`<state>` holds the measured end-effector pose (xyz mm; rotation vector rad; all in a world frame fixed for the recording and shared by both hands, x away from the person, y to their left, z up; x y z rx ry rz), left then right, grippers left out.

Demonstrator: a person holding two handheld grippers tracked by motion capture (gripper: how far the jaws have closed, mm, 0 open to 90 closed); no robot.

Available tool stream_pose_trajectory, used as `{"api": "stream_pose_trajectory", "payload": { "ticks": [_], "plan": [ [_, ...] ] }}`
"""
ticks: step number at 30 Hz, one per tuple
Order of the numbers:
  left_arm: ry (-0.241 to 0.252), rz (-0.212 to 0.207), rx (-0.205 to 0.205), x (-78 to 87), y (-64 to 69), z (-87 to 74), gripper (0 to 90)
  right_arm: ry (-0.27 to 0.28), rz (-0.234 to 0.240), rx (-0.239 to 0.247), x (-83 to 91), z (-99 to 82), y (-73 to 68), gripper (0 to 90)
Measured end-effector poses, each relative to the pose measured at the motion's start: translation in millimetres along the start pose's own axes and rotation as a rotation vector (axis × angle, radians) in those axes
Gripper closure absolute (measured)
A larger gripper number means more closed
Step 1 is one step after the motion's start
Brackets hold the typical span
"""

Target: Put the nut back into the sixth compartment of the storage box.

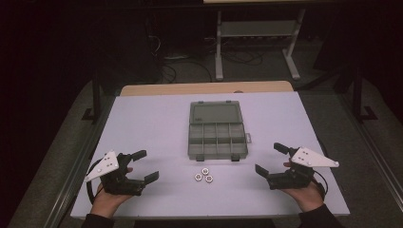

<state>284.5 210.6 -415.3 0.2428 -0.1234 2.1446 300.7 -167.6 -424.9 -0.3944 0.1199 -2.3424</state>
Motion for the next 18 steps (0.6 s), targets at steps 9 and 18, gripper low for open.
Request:
{"api": "stream_pose_trajectory", "payload": {
  "ticks": [9,18],
  "plan": [
    [-0.032,-0.009,0.003,-3.4,1.0,-4.4,10.1,-0.031,0.03,0.009,-8.9,0.9,-5.8,0.0],
    [-0.044,-0.019,0.003,-6.0,2.0,-5.3,10.2,-0.072,0.089,0.03,-28.4,1.9,-16.7,0.0]
  ]
}}
Point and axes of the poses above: each handheld gripper's, and its own axes: x roughly backward along the jaws, z roughly out of its top, y roughly to its right, the point moved 8 cm from there along -x, roughly forward along the jaws, and after that the axes turned 7 degrees about -x, right-handed, at the moved point
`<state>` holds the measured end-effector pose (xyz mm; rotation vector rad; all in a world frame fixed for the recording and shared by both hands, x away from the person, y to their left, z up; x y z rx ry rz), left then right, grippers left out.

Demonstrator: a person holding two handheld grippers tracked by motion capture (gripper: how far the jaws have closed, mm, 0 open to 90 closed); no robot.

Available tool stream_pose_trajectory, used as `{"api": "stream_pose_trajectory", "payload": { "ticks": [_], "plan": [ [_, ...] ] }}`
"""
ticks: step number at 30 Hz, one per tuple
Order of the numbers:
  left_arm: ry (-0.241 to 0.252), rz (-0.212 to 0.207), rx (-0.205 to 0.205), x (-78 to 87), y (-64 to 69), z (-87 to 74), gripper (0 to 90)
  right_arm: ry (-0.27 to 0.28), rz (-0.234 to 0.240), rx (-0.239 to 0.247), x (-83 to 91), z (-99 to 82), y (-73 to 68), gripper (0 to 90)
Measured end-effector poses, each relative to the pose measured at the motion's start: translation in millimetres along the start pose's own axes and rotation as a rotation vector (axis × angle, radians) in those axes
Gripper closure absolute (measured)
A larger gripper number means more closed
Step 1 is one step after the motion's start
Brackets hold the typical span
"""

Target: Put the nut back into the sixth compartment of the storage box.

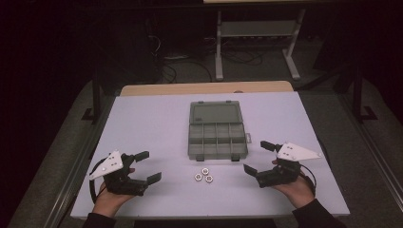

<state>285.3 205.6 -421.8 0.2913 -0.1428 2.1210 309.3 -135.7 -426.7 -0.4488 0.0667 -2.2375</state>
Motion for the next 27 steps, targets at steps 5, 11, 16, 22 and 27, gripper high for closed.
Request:
{"api": "stream_pose_trajectory", "payload": {
  "ticks": [5,11,16,22,27],
  "plan": [
    [-0.009,-0.009,0.0,-0.8,1.2,-1.1,10.3,-0.025,0.022,0.015,-10.6,0.1,-6.0,0.0],
    [-0.012,-0.012,-0.001,-1.2,1.1,-2.0,10.4,-0.045,0.044,0.021,-23.1,0.1,-12.5,0.0],
    [-0.004,-0.009,0.013,-1.6,1.5,-1.4,10.4,-0.057,0.065,0.023,-33.8,0.4,-17.5,0.0],
    [-0.003,-0.011,0.015,-2.2,1.6,-1.3,10.4,-0.072,0.09,0.02,-44.6,0.6,-25.0,0.0],
    [0.003,-0.014,0.021,-2.8,1.4,-1.3,10.5,-0.098,0.108,0.028,-54.6,-0.5,-30.1,3.9]
  ]
}}
Point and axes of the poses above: each handheld gripper's, and its own axes: x roughly backward along the jaws, z roughly out of its top, y roughly to its right, the point moved 8 cm from there along -x, roughly forward along the jaws, and after that the axes turned 7 degrees about -x, right-handed, at the moved point
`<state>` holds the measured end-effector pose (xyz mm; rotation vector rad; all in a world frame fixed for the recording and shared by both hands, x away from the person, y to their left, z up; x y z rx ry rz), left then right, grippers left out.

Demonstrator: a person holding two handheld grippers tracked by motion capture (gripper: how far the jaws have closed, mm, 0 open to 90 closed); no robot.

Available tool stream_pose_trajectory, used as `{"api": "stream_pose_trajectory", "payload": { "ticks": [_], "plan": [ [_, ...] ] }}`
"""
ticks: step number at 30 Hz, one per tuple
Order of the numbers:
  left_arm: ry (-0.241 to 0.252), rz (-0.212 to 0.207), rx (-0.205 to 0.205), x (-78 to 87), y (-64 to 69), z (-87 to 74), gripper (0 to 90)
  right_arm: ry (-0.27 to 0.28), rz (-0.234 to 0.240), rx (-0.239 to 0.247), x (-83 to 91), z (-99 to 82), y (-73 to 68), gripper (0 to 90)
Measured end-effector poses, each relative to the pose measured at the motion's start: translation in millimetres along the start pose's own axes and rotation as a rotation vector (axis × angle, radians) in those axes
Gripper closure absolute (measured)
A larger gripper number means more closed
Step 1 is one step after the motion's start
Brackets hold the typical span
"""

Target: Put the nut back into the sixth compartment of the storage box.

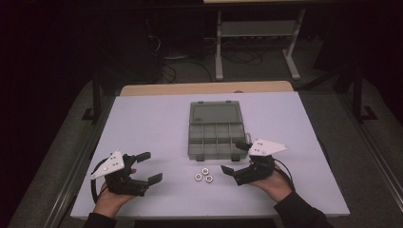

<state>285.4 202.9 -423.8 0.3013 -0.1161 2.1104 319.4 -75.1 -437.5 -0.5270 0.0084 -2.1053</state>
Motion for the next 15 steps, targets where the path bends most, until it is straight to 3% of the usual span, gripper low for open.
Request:
{"api": "stream_pose_trajectory", "payload": {
  "ticks": [9,15],
  "plan": [
    [0.002,-0.001,0.005,1.2,-0.5,0.3,10.4,-0.049,0.06,-0.023,-18.6,-2.4,-7.3,13.6],
    [0.0,-0.002,0.003,1.4,-0.5,0.4,10.5,-0.108,0.096,-0.008,-30.4,-9.6,-14.0,21.9]
  ]
}}
Point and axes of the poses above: each handheld gripper's, and its own axes: x roughly backward along the jaws, z roughly out of its top, y roughly to its right, the point moved 8 cm from there along -x, roughly forward along the jaws, and after that the axes turned 7 degrees about -x, right-handed, at the moved point
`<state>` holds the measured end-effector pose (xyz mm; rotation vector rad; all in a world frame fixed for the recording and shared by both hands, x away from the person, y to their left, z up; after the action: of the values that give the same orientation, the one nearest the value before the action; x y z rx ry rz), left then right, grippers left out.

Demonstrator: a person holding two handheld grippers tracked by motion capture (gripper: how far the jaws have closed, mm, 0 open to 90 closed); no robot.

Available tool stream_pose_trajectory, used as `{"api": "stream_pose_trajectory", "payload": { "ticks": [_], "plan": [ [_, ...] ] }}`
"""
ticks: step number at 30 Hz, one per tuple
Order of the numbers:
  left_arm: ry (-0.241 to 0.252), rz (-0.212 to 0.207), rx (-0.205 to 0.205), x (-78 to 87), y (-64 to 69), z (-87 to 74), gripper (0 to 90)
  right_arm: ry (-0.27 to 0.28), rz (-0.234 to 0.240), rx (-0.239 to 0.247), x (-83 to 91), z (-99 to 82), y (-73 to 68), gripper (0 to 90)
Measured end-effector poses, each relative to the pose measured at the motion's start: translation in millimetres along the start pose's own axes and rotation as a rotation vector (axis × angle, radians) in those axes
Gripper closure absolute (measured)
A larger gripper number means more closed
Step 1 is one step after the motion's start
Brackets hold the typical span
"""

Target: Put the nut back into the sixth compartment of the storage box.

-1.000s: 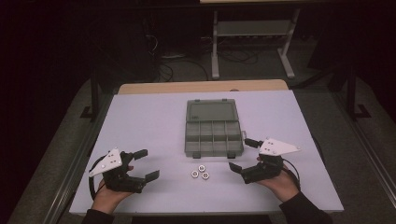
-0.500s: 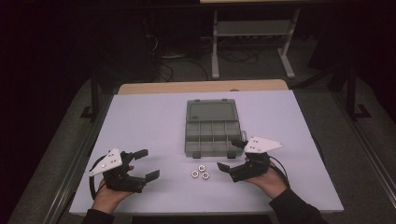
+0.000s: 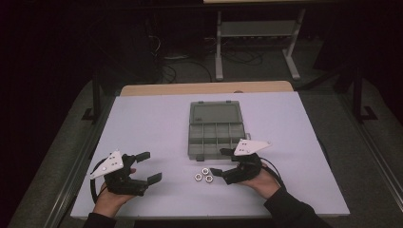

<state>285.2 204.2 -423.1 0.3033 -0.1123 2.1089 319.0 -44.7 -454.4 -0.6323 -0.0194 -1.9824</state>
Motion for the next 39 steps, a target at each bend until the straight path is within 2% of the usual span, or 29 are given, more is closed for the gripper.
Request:
{"api": "stream_pose_trajectory", "payload": {
  "ticks": [1,4,10,18,35,39],
  "plan": [
    [0.0,0.0,0.0,-0.1,-0.1,0.0,10.5,-0.028,0.007,-0.002,-4.3,-3.5,-1.1,25.5],
    [-0.001,0.0,-0.003,0.2,-0.3,0.1,10.5,-0.045,0.004,0.005,-8.7,-6.4,-1.2,29.0],
    [0.004,0.003,0.0,0.4,-0.5,0.5,10.5,-0.128,0.019,0.037,-18.2,-18.6,-6.2,42.7],
    [-0.004,-0.002,-0.002,0.3,0.1,0.0,10.5,-0.175,0.023,0.056,-23.1,-26.6,-9.1,54.0],
    [-0.004,-0.001,0.003,0.0,0.1,-0.1,10.5,-0.254,0.007,0.061,-37.8,-39.9,-15.7,66.7],
    [-0.005,-0.002,-0.001,0.0,0.0,-0.2,10.5,-0.268,0.005,0.062,-38.7,-42.0,-16.2,67.3]
  ]
}}
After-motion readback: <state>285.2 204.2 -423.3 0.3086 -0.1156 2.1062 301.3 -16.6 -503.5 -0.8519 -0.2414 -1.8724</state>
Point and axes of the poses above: each handheld gripper's, and its own axes: x roughly backward along the jaws, z roughly out of its top, y roughly to its right, the point moved 8 cm from there along -x, roughly forward along the jaws, and after that the axes turned 7 degrees about -x, right-handed, at the moved point
